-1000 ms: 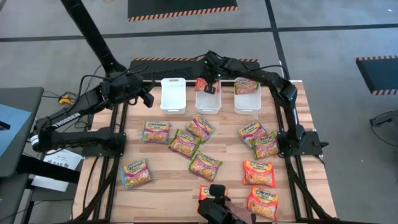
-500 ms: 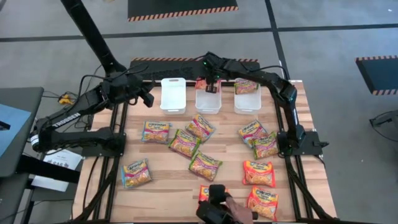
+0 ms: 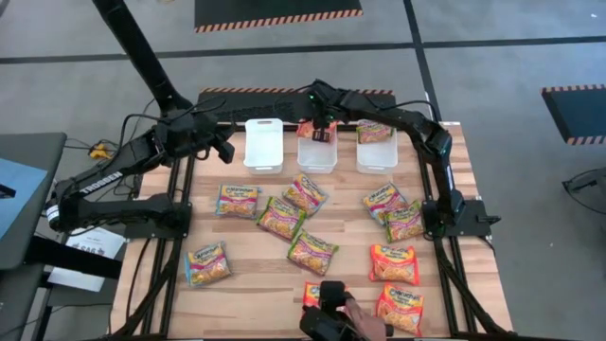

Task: Sort Maruchan noodles
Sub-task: Put the orange noodle pack into the middle white bin

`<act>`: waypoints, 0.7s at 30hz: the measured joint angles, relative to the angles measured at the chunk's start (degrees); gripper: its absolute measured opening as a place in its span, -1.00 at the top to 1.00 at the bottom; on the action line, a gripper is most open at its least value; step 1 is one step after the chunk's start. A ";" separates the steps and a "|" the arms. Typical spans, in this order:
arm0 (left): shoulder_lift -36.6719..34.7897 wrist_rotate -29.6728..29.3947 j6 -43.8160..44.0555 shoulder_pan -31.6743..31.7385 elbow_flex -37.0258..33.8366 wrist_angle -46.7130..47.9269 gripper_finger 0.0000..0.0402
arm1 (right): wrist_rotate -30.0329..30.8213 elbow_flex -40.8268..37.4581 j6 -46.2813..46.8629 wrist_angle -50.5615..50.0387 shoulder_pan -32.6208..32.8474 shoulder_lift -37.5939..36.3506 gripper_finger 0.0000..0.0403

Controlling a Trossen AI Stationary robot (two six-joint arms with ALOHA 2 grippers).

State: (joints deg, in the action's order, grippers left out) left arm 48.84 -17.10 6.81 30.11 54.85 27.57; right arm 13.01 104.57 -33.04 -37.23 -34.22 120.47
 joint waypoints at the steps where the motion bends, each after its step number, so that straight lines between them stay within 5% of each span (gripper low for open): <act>1: 0.00 0.00 0.02 0.00 0.00 0.00 0.67 | 0.69 0.05 0.02 -0.18 0.02 -0.14 0.41; 13: 0.00 0.00 0.09 0.00 0.00 0.01 0.67 | 3.48 7.63 0.87 -1.74 2.17 -0.61 0.41; 18: 0.00 0.00 0.09 0.00 0.00 0.03 0.67 | -11.71 8.09 6.76 -6.30 2.48 -0.53 0.41; 21: 0.00 0.00 0.09 0.00 0.00 0.04 0.67 | -14.42 7.70 7.72 -6.56 2.49 0.67 0.41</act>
State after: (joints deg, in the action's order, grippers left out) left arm 48.84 -17.10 6.90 30.11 54.85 27.62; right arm -1.42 112.27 -25.32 -43.79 -31.73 121.14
